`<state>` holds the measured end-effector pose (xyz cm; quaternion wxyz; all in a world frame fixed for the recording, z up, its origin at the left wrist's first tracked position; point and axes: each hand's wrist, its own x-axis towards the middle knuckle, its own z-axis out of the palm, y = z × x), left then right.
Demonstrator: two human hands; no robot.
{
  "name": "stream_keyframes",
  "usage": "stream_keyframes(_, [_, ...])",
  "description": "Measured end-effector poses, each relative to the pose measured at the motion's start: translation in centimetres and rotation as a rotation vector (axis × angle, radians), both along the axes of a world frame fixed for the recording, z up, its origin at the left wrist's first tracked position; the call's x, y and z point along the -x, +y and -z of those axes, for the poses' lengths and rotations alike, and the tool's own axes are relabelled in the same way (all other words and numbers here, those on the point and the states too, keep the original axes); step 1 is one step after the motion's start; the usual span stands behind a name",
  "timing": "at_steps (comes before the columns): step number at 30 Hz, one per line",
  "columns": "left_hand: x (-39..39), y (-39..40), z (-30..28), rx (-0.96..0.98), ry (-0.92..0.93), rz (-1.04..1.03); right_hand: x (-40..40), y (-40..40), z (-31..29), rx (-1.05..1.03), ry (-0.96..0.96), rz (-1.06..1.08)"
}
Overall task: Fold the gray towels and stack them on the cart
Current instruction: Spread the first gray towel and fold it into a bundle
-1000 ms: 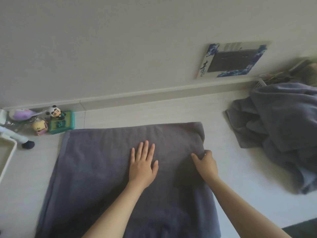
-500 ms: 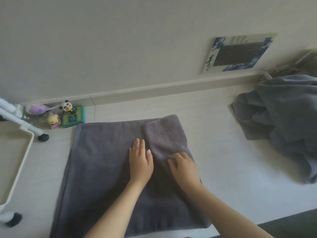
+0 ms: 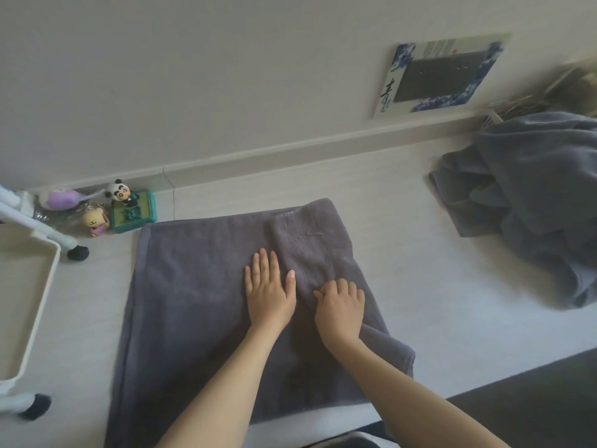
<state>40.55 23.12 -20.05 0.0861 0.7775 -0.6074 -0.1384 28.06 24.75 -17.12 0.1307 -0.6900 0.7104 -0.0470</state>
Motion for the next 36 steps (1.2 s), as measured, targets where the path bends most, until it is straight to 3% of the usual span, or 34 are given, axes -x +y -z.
stream_keyframes(3, [-0.2,0.1,0.2,0.015,-0.032,0.015,1.1,-0.7,-1.2,0.048,-0.1,0.094])
stream_keyframes(7, [0.0,0.2,0.5,0.018,-0.112,0.032,6.5,-3.8,-3.3,-0.011,-0.304,0.445])
stream_keyframes(11, [0.2,0.2,0.7,-0.018,-0.158,0.042,13.0,-6.1,-3.2,-0.09,-0.277,0.62])
stream_keyframes(15, [0.4,0.0,0.9,-0.012,-0.181,0.027,15.3,-6.3,-2.3,-0.205,-0.208,0.597])
stream_keyframes(24, [5.2,-1.3,0.1,0.014,-0.107,0.132,12.9,-7.1,-2.0,-0.2,-0.234,0.442])
stream_keyframes(31, [6.1,-1.7,0.8,0.002,-0.203,0.098,14.2,-8.2,-1.7,-0.15,-0.298,0.41])
stream_keyframes(36, [8.1,-2.2,0.5,0.055,-0.185,0.236,13.4,-10.0,-2.7,-0.366,-0.504,0.435])
